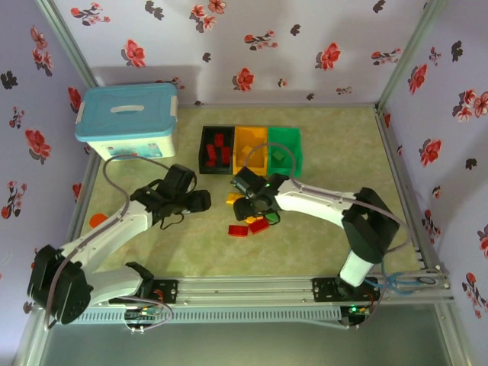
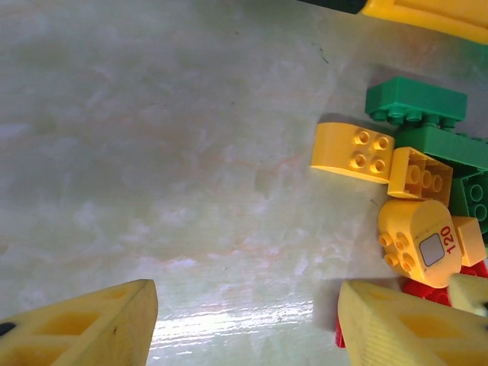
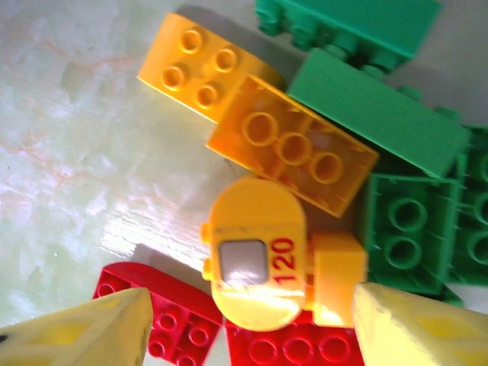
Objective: Sort the legos into containers by color
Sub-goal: Pick up the lego from the center of the table.
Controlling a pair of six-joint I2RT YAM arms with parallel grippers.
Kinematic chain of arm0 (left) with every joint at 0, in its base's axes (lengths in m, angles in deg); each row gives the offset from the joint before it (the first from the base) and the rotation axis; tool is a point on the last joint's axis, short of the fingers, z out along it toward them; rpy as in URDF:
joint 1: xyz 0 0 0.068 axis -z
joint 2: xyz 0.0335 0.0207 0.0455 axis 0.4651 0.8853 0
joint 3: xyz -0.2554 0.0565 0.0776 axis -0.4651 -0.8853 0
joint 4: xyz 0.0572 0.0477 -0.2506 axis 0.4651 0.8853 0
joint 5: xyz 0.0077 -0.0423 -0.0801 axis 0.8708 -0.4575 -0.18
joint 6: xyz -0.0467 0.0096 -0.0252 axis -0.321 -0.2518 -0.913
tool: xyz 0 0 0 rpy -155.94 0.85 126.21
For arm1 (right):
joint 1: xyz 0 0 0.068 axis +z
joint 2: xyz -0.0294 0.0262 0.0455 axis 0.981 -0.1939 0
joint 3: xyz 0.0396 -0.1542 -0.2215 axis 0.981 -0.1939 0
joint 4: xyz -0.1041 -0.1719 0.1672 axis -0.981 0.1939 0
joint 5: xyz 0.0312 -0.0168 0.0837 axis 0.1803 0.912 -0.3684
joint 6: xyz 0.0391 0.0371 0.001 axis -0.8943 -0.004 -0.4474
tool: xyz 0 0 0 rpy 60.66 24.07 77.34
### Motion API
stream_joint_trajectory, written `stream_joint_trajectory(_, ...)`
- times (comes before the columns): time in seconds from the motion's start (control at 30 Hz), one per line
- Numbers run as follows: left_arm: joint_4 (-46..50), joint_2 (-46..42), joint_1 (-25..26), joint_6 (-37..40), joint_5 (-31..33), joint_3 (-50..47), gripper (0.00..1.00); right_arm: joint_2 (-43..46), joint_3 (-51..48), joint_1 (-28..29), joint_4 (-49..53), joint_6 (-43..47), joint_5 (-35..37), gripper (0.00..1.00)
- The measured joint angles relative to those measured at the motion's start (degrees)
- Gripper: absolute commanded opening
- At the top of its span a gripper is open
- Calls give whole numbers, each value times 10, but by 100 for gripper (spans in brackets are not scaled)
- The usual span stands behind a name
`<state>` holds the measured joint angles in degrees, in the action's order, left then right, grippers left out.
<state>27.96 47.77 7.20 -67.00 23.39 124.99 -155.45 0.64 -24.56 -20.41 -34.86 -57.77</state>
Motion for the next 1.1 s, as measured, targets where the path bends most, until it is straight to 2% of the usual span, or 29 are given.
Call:
stream_joint_trajectory(0.23,9,-62,-9,-17,8,-30,64,-86,72,16,35,9,21,62)
stream_joint_trajectory(0.43,12,-95,-11,-20,15,-49,64,-113,101,23,64,10,44,61)
stream_joint_trajectory(0.57,12,-99,-12,-26,17,-60,64,-122,112,33,78,11,66,62)
stream_joint_trajectory(0.77,11,-99,-12,-30,17,-63,63,-146,135,40,110,15,109,70)
stream_joint_trajectory(0.97,11,-99,-12,-30,17,-63,63,-150,136,40,123,15,136,71)
stream_joint_trajectory(1.1,11,-99,-12,-30,17,-63,63,-156,136,40,122,15,137,67)
